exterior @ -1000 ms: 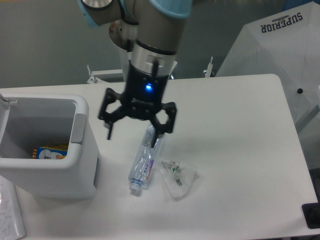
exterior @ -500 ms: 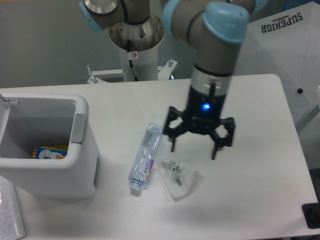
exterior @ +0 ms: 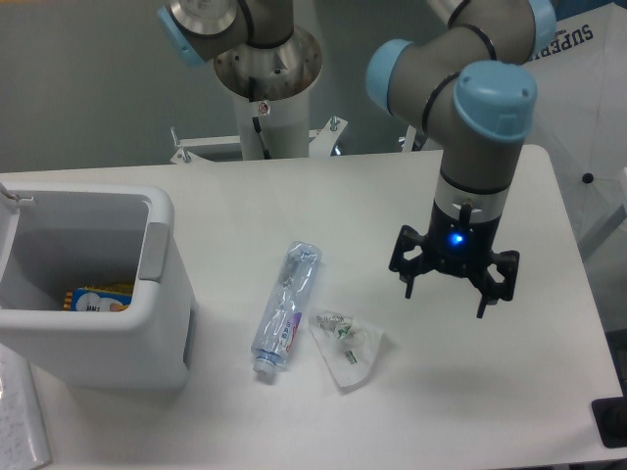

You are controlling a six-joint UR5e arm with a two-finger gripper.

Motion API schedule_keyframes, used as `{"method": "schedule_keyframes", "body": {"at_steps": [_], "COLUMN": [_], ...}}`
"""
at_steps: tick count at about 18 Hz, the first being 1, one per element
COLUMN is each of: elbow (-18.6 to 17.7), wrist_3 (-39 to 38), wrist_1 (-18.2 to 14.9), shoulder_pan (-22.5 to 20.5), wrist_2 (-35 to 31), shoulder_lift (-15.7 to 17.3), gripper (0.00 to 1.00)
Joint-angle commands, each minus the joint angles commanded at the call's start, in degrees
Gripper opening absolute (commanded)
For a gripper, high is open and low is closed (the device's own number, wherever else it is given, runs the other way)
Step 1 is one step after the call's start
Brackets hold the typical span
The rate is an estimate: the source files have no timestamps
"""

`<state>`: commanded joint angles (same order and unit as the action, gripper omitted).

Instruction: Open the trash can

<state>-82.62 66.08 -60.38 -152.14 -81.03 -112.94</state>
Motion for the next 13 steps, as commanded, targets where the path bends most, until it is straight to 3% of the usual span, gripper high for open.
{"method": "schedule_keyframes", "body": {"at_steps": [3, 7, 13], "elbow": [0.53, 3.34, 3.26], "wrist_3": [2.98, 7.3, 7.3], "wrist_1": [-0.09, -2.1, -3.34], "shoulder_pan": [-0.79, -0.88, -0.71], "wrist_2": [-1.14, -7.64, -7.91], "shoulder_lift": [-0.96, -3.25, -3.26], "gripper": [1.0, 1.0, 1.0]}}
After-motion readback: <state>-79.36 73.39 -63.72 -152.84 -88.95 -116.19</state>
